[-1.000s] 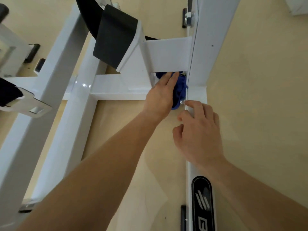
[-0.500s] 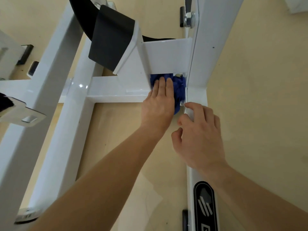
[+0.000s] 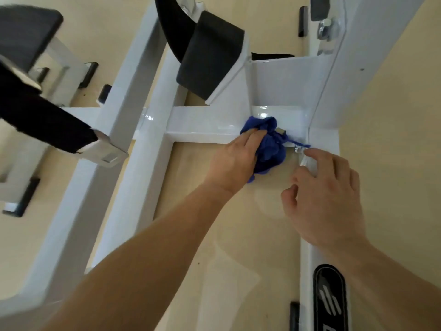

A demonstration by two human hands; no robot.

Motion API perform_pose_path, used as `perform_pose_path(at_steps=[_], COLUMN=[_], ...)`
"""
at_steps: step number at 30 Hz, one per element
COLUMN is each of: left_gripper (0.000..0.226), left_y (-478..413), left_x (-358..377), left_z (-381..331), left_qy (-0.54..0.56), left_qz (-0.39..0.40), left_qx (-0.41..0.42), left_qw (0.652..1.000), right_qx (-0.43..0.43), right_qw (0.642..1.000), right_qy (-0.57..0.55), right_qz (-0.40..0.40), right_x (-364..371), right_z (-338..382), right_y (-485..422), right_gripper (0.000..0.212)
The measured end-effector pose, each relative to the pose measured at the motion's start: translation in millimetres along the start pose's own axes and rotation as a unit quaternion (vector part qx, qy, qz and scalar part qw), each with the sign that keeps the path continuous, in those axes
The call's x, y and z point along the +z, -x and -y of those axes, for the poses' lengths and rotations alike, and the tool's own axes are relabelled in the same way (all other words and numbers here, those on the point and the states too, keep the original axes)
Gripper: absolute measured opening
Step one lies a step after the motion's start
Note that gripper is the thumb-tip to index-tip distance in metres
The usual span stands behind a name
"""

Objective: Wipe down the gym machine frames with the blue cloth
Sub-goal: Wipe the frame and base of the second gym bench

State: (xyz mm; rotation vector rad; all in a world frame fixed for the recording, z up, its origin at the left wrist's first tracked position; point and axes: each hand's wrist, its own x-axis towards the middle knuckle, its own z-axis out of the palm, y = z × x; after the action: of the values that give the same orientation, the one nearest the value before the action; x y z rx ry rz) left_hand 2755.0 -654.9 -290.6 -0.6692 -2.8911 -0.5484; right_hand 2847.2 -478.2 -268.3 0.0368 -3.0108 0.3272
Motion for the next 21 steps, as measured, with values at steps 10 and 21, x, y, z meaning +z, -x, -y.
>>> perform_pose_path(at_steps=[10,21], left_gripper=[0.054,0.031], left_y=[-17,-55], left_x=[-25,-48], left_z=[85,120], left_qy=[0.012,-0.092], left_qz=[-0.112,0.013], left_qx=[-0.324,-0.314], left_qw=[0.939,0.945], right_qx=[-0.004,-0.006], right_qw=[1.000,1.000], right_qy=[0.014,0.007], right_qz=[-0.026,-0.026], right_x=[4,4], right_z=[4,3], right_y=[0,-2], right_gripper=[0.027,0.027])
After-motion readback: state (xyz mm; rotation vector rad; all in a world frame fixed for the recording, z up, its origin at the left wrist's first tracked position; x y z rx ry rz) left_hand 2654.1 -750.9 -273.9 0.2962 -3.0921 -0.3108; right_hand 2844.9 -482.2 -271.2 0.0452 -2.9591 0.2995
